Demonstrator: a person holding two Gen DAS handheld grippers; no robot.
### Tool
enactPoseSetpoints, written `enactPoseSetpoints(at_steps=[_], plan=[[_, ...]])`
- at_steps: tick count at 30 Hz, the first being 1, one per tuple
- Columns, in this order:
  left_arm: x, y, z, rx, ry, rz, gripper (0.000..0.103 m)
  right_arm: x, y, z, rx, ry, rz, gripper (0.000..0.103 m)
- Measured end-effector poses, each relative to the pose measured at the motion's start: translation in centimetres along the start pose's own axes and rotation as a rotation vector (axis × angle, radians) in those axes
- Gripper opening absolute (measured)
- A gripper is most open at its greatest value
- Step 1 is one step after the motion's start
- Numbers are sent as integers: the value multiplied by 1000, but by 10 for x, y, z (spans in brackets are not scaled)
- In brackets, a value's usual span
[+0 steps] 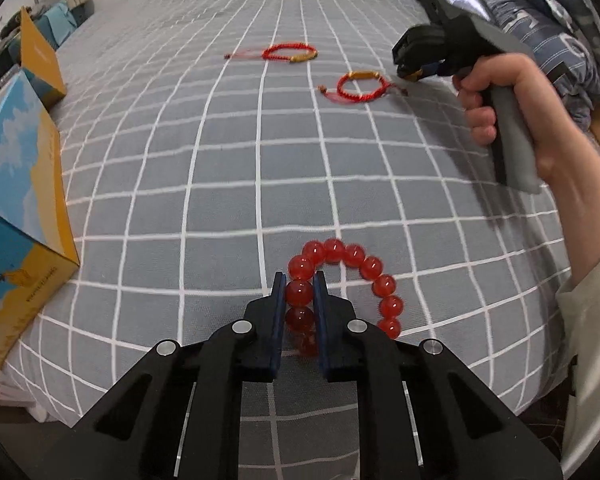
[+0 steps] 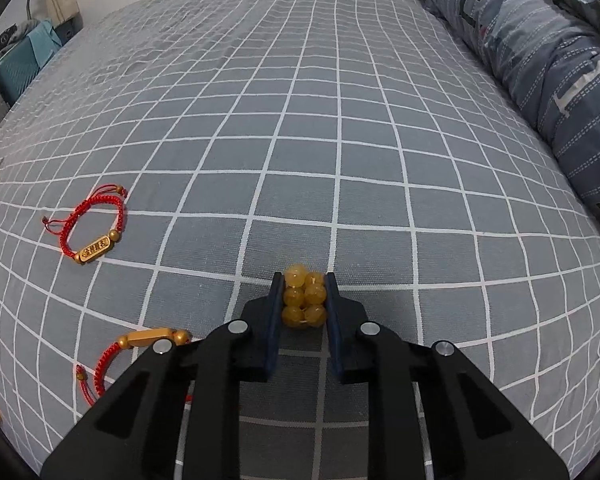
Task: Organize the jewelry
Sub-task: 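Grasp the red bead bracelet with the left tool while the right tool grasps the amber bead bracelet, then carry the red bracelet with the left tool while the right tool carries the amber bracelet into the box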
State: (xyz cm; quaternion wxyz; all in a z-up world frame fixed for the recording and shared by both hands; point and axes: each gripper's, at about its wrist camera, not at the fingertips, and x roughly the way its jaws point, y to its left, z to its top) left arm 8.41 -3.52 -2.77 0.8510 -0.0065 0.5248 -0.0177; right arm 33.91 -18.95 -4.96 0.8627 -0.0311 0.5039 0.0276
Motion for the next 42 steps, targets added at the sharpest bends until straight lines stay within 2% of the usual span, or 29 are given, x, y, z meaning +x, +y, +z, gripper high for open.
enactPoseSetpoints(at_steps=[9,10,26,33,42], plan=[[-26,4,13,-12,-63,-19,13,-13,-6,-4,25,-35,-12,18],[-29,5,14,-15,-71,-17,13,-16,-6,-5,22,-38,-14,9],[-61,42,46,-77,-147,-6,13,-41,-13,-12,47,-61,-14,9],[-73,55,61,-90,-180,42,13,-66,-13,-7,58,-102,2,9],[-75,72,79,-103,-186,106,13,-91,-2,-5,30,-129,3,9]])
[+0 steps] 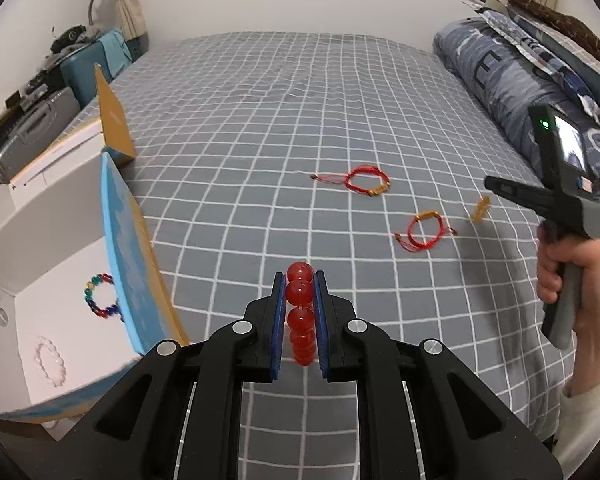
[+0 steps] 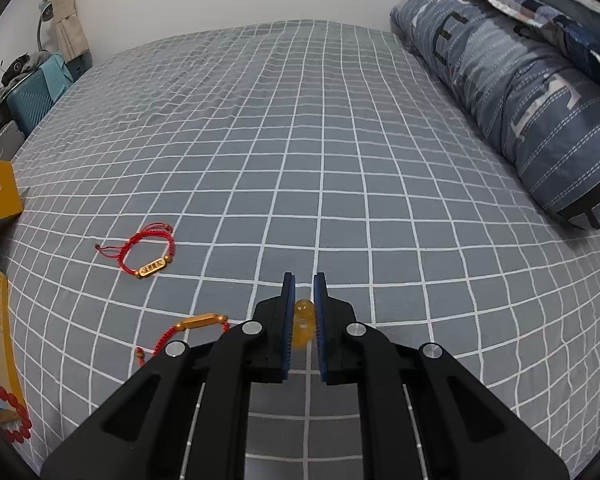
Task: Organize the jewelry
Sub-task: 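Carry the red bracelet with the left tool while the right tool carries the amber bracelet into the box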
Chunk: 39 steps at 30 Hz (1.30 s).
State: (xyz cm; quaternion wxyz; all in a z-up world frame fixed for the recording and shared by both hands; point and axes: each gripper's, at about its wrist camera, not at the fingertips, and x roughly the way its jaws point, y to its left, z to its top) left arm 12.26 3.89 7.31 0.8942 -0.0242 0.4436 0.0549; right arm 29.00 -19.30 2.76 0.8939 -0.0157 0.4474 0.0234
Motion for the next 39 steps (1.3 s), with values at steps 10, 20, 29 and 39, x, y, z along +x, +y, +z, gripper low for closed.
enactPoseSetpoints(at_steps=[10,20,29,39], plan=[[-21,26,19,-37,-26,27,13,-33,26,2,-39,-23,11,9],[-66,83,29,-101,-75,88,13,-95,98,2,-107,-77,90,9],[-104,173,10,-191,-83,191,13,-152,213,-13,-215,-125,244,9],[-91,266,-32,-300,-9,290,13,-184,337,-41,-366,-145,376,9]])
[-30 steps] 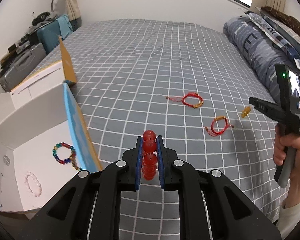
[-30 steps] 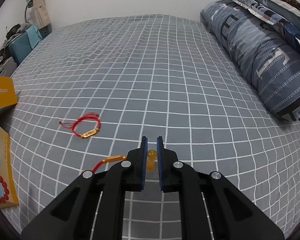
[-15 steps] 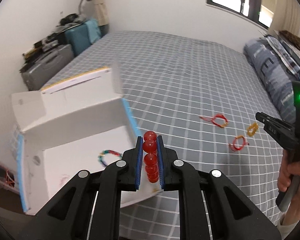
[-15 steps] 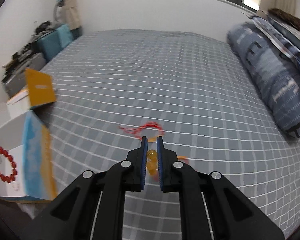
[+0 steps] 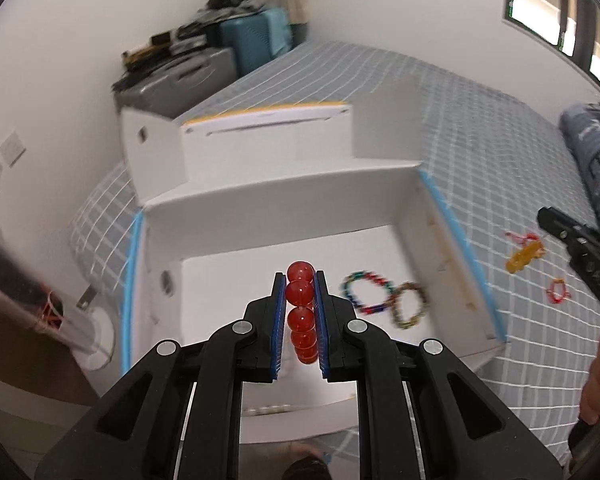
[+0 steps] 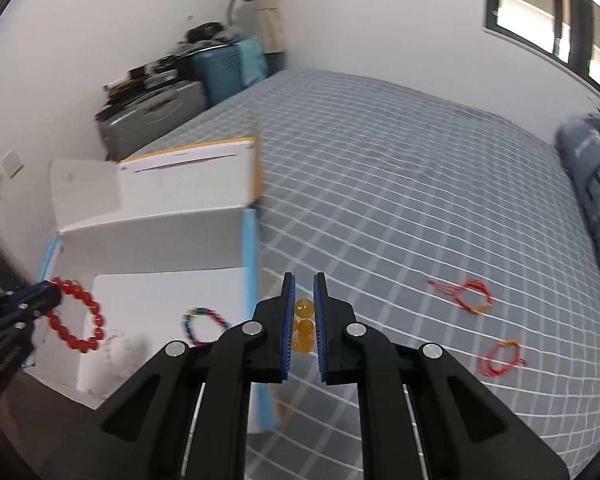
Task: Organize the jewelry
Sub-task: 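Carry the red bracelet with the left tool while the right tool carries the amber bracelet into the box, then open the left tool over the box while the right tool releases the amber bracelet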
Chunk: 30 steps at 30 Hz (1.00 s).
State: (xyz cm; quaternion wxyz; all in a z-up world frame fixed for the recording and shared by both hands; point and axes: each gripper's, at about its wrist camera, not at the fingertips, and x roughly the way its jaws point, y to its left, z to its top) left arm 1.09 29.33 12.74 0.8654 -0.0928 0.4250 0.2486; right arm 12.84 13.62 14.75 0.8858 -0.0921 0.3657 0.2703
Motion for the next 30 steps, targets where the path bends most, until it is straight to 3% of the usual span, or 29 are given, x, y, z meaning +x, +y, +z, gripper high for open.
enactPoseSetpoints(at_steps=[7,13,27,30], plan=[[25,36,-7,-57,38,40,13,19,44,-2,-61,30,56,9],[48,40,-14,-59,78,47,13,56,66,-14,-90,108,68,9],[79,58,-19,-85,144,58,14,102,71,-40,-99,223,41,9],[71,63,-22,-103,112,77,16,98,73,-41,-98,211,28,10]])
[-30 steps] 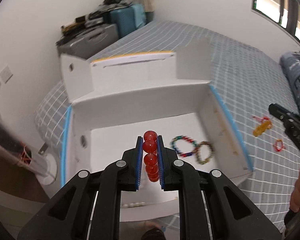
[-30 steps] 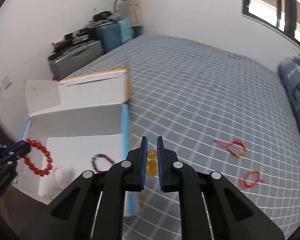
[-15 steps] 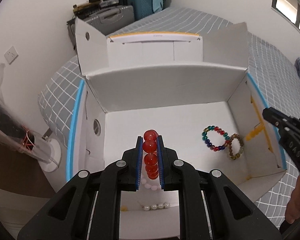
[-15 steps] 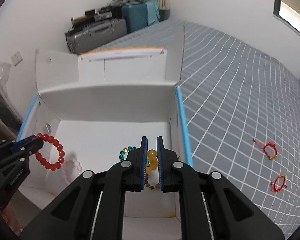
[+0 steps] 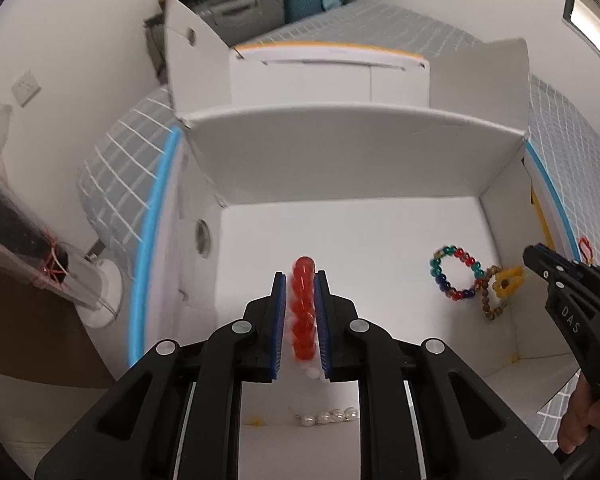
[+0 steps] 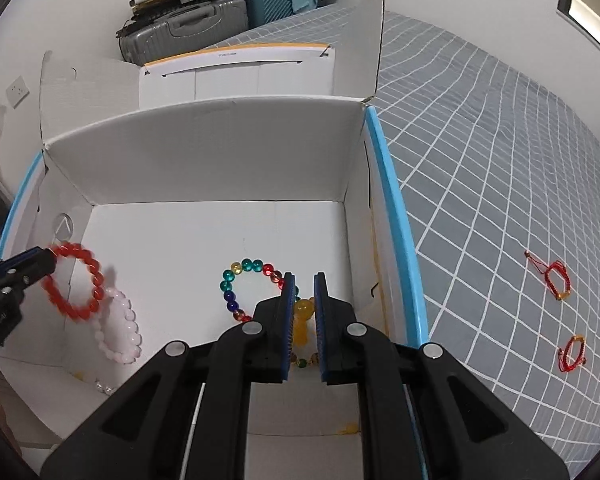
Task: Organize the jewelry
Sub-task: 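Open the left tool over the box while the right tool releases the amber bracelet, then move both open tools from the box back over the red string bracelets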
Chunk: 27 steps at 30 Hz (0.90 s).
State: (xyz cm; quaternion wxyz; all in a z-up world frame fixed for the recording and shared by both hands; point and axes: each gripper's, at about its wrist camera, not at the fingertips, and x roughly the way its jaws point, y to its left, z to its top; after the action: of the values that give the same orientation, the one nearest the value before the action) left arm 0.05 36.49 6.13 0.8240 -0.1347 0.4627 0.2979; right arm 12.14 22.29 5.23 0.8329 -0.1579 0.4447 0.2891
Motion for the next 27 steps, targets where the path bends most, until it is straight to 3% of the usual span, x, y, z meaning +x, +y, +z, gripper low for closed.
enactPoseSetpoints(at_steps=[1,2,3,4,9,10,11,12,18,27], plan=[[-3,1,0,-1,-12,11,17,-2,1,0,2,-6,-3,18],[-6,2,-1,-3,-19,11,25,-6,1,0,3,-20,-2,32],[-8,4,-1,-8,-19,2,39,-9,1,0,3,-31,0,38],[-11,5,-1,-17,-21,-8,45,-14,0,0,8,-47,-6,46],[-29,5,-4,-11,-68,-23,55,-36,-4,-3,30,-117,-14,74],[-32,3,-5,-6,-70,-29,56,-46,-6,-6,39,-153,-59,87],[-35,2,-6,-7,-72,-35,64,-53,-9,-8,49,-185,-68,93],[-39,-1,-7,-12,-81,-40,73,-60,-12,-10,55,-204,-64,94],[-62,-23,-10,7,-126,-62,89,-91,-51,-22,99,-225,-102,95],[-98,-93,-15,75,-206,-157,97,-120,-146,-71,197,-223,-188,95]])
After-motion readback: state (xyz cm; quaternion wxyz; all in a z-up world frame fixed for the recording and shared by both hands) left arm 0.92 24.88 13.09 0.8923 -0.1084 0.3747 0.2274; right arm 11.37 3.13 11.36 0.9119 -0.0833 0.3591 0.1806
